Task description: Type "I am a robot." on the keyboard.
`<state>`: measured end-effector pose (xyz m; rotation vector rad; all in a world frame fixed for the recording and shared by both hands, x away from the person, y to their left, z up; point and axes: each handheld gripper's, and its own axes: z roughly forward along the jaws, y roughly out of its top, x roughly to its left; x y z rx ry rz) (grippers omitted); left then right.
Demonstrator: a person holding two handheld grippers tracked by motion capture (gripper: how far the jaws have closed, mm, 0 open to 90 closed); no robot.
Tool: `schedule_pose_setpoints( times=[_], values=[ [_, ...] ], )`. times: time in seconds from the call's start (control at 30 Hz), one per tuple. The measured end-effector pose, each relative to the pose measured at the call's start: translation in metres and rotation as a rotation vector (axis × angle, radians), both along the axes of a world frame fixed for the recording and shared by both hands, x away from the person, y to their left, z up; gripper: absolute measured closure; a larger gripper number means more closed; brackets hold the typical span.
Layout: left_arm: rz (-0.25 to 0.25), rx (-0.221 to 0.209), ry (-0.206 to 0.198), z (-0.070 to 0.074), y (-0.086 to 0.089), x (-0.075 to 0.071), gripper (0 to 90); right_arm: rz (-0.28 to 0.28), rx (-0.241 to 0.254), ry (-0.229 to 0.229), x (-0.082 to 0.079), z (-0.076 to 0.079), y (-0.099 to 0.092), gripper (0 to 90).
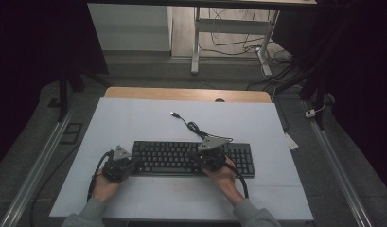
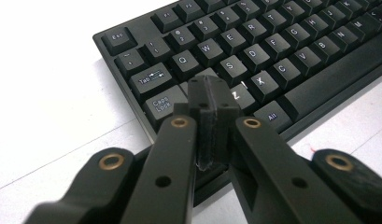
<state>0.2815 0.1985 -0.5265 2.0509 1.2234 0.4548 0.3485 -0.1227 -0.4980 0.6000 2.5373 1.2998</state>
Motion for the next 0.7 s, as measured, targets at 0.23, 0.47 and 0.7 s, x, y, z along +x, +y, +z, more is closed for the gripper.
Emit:
schedule_pose_setpoints(
  times=[0.23, 0.47, 0.7],
  values=[
    [0.001, 0.005, 0.006, -0.002, -0.001, 0.0, 88.4, -0.004, -0.011, -0.004, 0.004, -0.001, 0.005, 88.9],
    [0.0, 0.007, 0.006, -0.002, -0.002, 0.001, 88.4, -0.008, -0.021, 0.003, 0.008, -0.002, 0.01, 88.5],
    [-0.001, 0.005, 0.006, -0.003, -0.002, 0.001, 88.4, -0.019, -0.046, 0.01, 0.013, -0.006, 0.018, 88.1]
  ],
)
